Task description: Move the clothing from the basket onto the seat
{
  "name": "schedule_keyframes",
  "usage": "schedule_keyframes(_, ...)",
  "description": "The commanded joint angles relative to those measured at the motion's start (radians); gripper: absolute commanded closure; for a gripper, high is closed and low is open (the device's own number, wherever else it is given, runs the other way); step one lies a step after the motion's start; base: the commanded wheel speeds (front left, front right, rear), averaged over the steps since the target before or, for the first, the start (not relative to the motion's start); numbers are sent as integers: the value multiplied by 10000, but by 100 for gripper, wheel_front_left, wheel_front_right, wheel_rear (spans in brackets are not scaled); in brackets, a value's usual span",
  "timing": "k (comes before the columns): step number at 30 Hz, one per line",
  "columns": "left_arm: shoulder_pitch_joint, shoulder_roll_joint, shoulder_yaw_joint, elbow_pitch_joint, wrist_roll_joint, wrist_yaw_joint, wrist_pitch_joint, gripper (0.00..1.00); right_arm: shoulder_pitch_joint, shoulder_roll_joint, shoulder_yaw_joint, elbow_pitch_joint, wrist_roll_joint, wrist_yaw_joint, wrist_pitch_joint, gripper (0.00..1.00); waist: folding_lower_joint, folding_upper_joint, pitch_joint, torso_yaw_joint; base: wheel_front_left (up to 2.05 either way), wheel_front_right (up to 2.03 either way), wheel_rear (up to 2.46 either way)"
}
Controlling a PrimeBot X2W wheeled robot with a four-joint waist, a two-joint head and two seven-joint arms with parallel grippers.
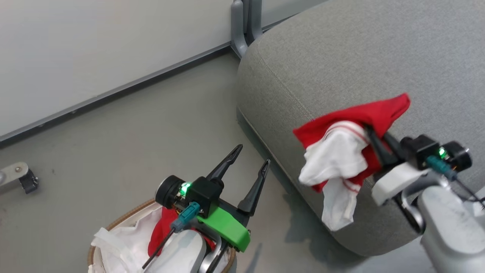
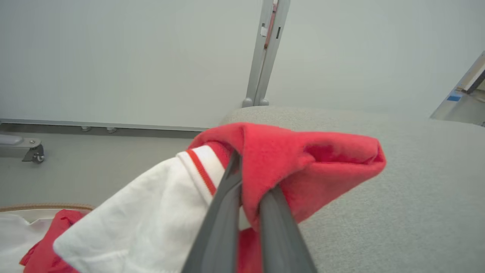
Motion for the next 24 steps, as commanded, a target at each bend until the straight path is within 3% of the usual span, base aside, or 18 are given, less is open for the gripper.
schedule_keyframes(1, -313, 258, 37, 26, 82, -30, -6, 0, -556, -280, -230, 37, -172, -8, -24, 100, 0, -1, 1271, 557, 0, 0, 0)
schedule_keyframes(13, -1596, 1184, -89, -516, 379, -31, -7, 0, -4434, -2066, -2176, 2027, -675, -8, -23, 100, 0, -1, 3885, 1756, 0, 0, 0)
schedule_keyframes(24, -2374, 1510, -148, -1113, 458, -31, -6, 0, -6908, -2879, -4753, 4386, -1621, -8, -18, 100, 0, -1, 5497, 2635, 0, 0, 0)
